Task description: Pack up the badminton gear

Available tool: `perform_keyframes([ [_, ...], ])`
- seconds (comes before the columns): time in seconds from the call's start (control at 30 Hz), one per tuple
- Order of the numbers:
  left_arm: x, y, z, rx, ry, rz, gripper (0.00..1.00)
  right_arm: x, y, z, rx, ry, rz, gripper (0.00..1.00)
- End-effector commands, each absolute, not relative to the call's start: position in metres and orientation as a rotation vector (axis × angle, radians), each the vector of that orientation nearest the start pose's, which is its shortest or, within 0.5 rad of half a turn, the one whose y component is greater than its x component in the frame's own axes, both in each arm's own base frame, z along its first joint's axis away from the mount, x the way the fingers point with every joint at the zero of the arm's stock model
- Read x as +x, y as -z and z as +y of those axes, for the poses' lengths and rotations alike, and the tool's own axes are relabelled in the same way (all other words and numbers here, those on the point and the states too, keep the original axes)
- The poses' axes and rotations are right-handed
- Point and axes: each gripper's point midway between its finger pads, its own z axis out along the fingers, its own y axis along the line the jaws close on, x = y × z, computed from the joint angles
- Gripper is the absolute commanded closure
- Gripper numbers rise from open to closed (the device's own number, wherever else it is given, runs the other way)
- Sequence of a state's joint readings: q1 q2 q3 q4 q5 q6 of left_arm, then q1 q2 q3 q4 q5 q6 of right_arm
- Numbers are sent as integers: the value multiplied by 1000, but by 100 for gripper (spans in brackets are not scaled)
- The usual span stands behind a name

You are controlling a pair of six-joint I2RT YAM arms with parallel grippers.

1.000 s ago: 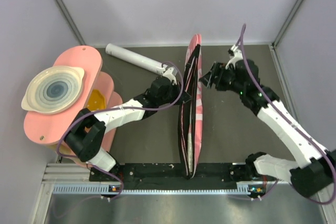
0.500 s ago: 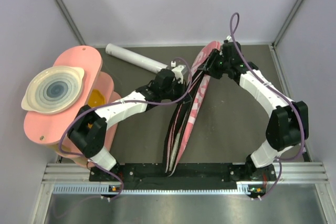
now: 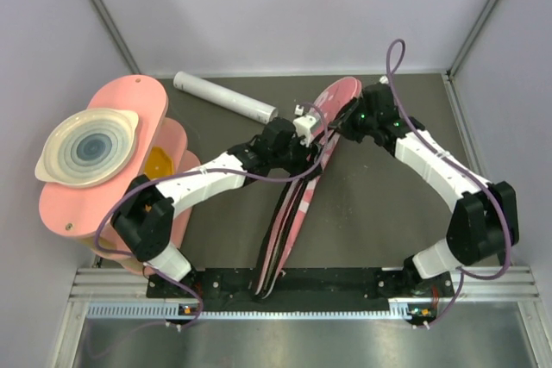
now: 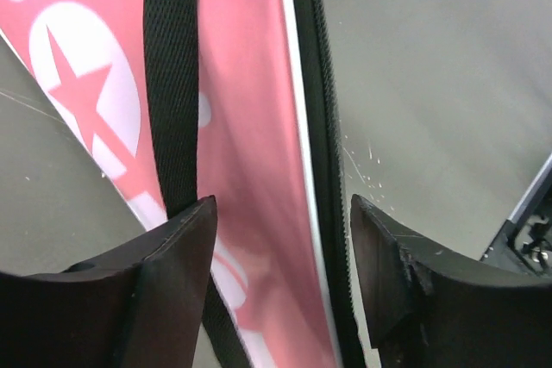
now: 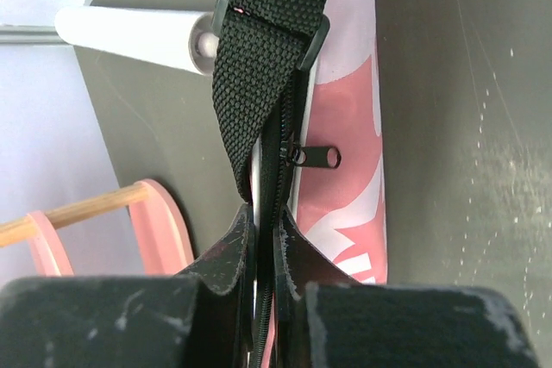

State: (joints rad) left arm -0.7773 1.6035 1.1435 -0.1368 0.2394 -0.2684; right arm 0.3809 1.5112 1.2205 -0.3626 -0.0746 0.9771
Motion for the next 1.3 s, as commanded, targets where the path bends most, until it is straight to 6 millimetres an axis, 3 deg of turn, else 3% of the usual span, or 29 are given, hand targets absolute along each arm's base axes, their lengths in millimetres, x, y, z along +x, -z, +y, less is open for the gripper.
perform_keyframes([
  [0.0,297,-192,-363,767,659,1988,32,366,-237,221,756,-955,2131,100],
  [0.1,305,-180,-364,720,594,2030,35,354,-244,226,788,-986,2102,100],
  [0.17,310,-169,-360,709,536,2071,44,346,-250,227,796,-1019,2082,100],
  [0.2,312,-167,-360,699,526,2086,51,343,-251,228,803,-1038,2081,100],
  [0.23,314,-166,-359,688,511,2095,77,340,-253,228,789,-1054,2069,100],
  [0.3,313,-166,-357,704,498,2104,96,335,-255,225,740,-1046,2069,95],
  [0.33,311,-170,-357,716,509,2099,100,333,-251,221,701,-1026,2074,87],
  [0.37,309,-171,-356,746,507,2091,100,329,-266,222,599,-1063,2042,62],
  [0.4,306,-171,-353,771,511,2094,100,327,-267,218,392,-1001,2040,49],
  [0.43,302,-175,-350,789,533,2082,100,329,-273,208,301,-970,2023,40],
  [0.47,292,-177,-356,863,610,2062,100,319,-272,202,210,-950,2048,27],
  [0.5,285,-180,-357,893,661,2053,100,317,-270,195,48,-875,2038,21],
  [0.53,284,-183,-352,901,695,2047,100,319,-274,183,-9,-841,2023,18],
  [0.6,269,-188,-358,976,844,2020,100,313,-269,170,-182,-769,2025,17],
  [0.73,265,-191,-354,1025,1064,2040,100,321,-266,146,-274,-705,1999,20],
  [0.8,266,-187,-352,1037,1140,2072,100,332,-265,132,-140,-751,2033,20],
  [0.9,259,-194,-356,1087,1223,2064,100,344,-259,133,106,-861,2103,35],
  [1.07,261,-185,-358,1084,1228,2129,100,340,-254,136,350,-966,2127,37],
  [1.1,264,-185,-358,1070,1227,2130,100,335,-255,144,321,-1018,2113,38],
  [1.13,263,-187,-360,1060,1247,2134,100,330,-277,152,214,-1071,2026,38],
  [1.17,264,-188,-361,1053,1255,2132,100,327,-283,155,115,-1050,1980,37],
  [1.27,267,-188,-362,1035,1261,2140,100,315,-278,150,-61,-936,1923,35],
])
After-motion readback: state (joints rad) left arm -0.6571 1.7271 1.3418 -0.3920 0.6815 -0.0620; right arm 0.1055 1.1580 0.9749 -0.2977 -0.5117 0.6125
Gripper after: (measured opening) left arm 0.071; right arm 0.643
